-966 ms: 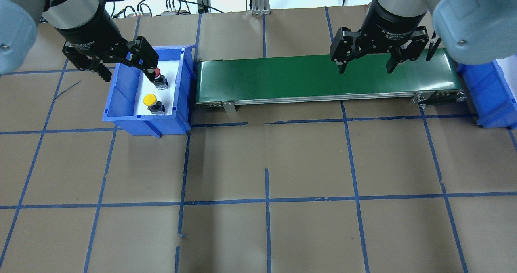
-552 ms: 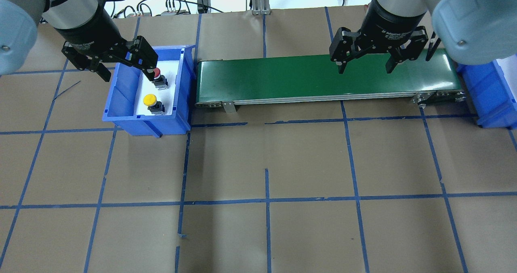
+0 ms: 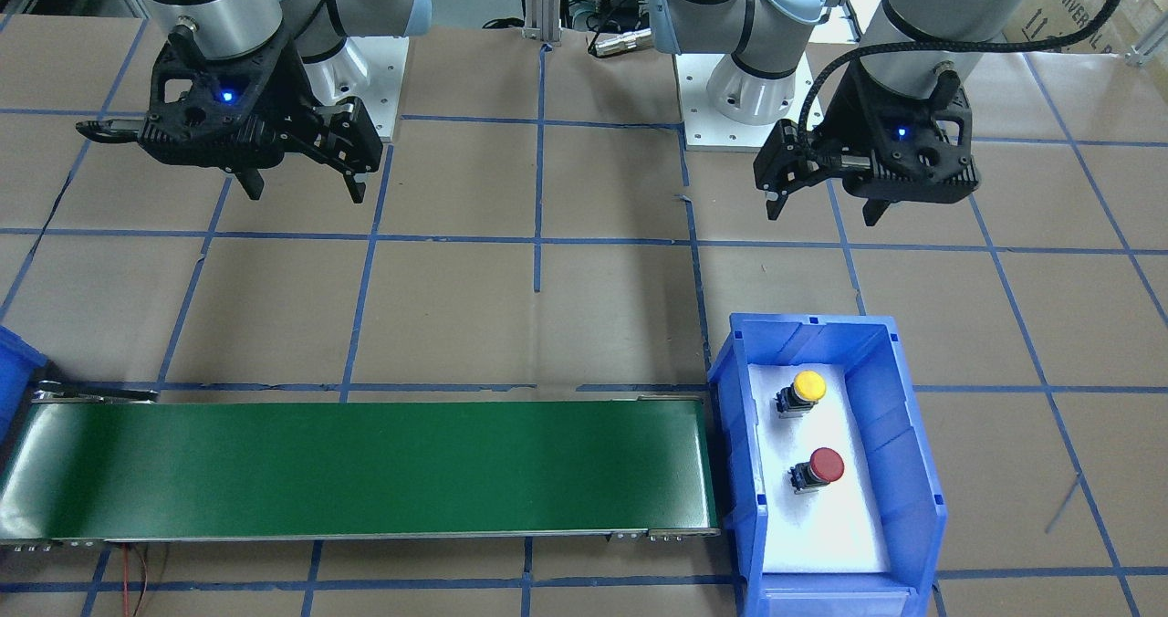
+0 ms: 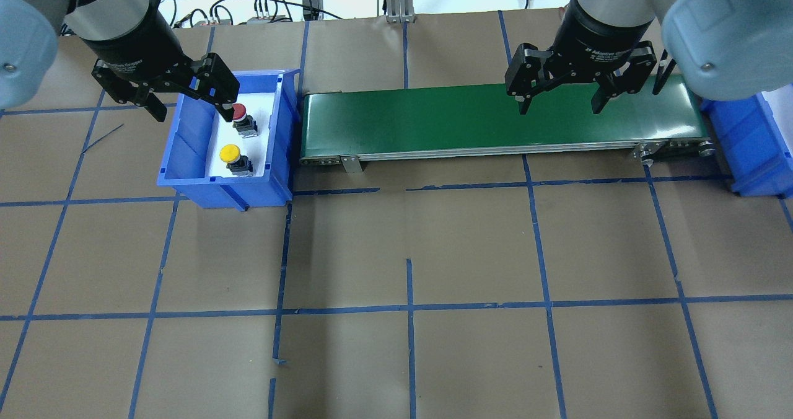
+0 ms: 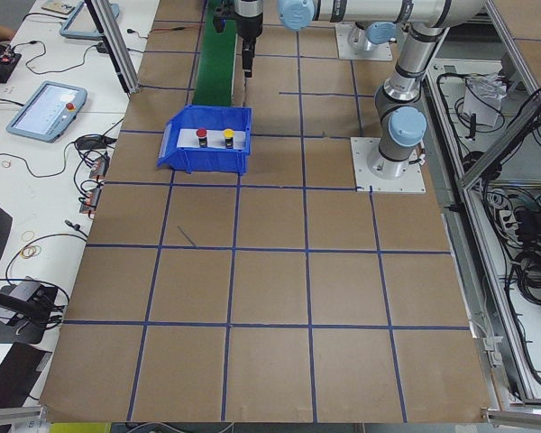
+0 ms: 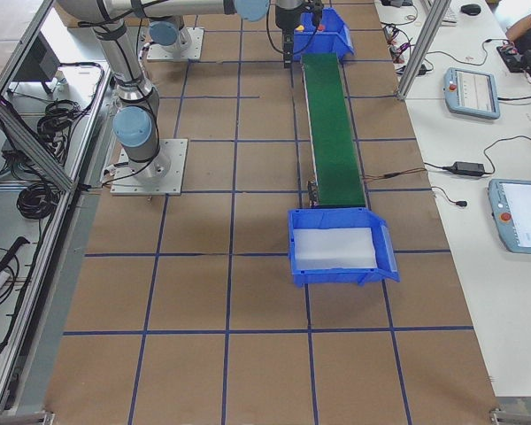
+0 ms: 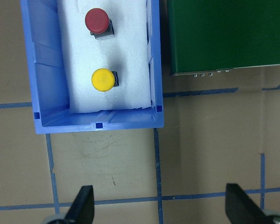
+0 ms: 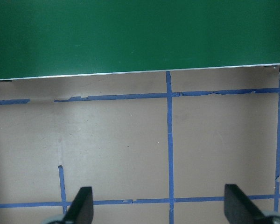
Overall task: Transport two buttons from left to right
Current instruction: 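Move the left gripper down over the yellow button in the bin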
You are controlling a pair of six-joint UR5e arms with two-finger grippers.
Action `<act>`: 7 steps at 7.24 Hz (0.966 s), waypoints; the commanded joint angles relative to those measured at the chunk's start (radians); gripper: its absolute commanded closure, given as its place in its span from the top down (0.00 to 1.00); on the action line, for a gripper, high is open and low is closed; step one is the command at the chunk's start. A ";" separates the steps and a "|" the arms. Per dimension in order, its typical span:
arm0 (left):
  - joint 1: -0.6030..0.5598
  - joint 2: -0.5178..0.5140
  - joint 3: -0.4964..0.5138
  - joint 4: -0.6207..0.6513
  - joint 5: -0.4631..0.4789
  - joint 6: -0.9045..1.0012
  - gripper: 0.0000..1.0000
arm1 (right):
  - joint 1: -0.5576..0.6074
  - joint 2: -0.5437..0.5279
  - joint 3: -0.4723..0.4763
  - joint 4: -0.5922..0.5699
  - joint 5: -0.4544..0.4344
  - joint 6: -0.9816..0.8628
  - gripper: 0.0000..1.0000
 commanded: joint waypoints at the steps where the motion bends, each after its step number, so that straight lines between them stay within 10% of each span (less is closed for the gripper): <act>1: 0.072 -0.150 0.028 0.128 -0.014 0.029 1.00 | 0.000 0.000 0.001 0.002 -0.001 0.002 1.00; 7: 0.108 -0.315 -0.094 0.306 -0.042 0.089 1.00 | 0.000 0.000 -0.001 -0.001 0.004 0.010 1.00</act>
